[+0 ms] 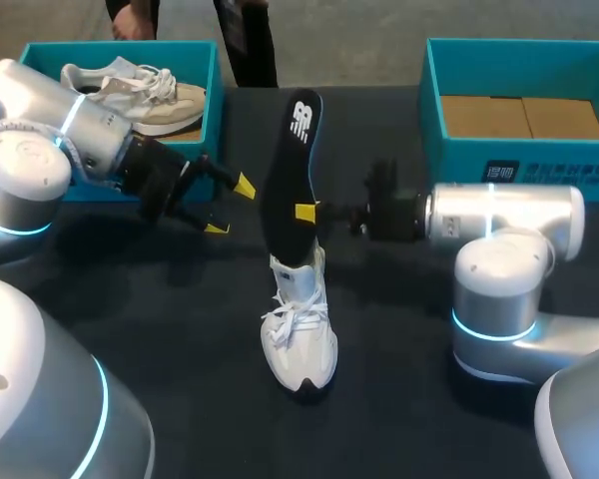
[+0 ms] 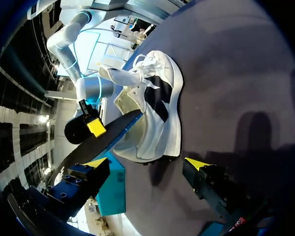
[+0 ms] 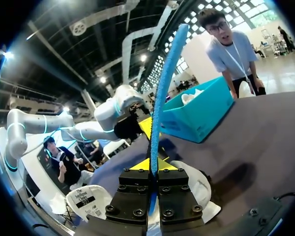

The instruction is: Take the shoe out of the shoebox, open the shoe tongue, remove and reinsert the insole, then place the shoe into the shoebox

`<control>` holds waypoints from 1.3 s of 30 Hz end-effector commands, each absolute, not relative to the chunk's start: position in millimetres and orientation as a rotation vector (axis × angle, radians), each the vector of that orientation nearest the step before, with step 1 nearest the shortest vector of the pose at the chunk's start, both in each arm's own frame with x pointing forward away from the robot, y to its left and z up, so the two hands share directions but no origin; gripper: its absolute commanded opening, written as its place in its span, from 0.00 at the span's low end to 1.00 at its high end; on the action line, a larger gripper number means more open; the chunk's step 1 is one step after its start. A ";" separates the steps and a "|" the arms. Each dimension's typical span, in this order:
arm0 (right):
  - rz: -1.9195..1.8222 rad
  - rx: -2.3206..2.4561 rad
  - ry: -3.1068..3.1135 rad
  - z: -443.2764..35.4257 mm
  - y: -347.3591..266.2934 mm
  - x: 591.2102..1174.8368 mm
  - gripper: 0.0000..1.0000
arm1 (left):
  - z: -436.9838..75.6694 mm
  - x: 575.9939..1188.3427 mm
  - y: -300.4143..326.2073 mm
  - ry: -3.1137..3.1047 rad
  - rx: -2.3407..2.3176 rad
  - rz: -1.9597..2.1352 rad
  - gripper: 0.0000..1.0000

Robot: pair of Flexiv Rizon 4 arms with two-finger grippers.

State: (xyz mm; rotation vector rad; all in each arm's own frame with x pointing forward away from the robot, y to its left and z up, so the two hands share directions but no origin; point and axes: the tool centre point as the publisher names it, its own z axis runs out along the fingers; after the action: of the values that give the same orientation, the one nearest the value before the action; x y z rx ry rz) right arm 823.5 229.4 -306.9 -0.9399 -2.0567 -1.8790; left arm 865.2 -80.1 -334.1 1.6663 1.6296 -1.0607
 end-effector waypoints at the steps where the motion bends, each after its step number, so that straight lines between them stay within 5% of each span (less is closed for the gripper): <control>1: -1.907 -0.931 -2.059 -306.0 228.7 819.4 0.00 | -334.4 864.0 -80.3 1.629 1.666 -1.056 1.00; 39: -1.926 -0.890 -2.105 -311.3 226.2 821.1 0.00 | -334.4 864.0 -80.3 1.629 1.666 -1.056 1.00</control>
State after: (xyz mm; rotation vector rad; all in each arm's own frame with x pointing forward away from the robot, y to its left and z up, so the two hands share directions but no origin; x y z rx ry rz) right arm 821.4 224.2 -309.2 -0.8845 -2.1019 -1.9340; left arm 865.1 -80.1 -334.1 1.6664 1.6296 -1.0607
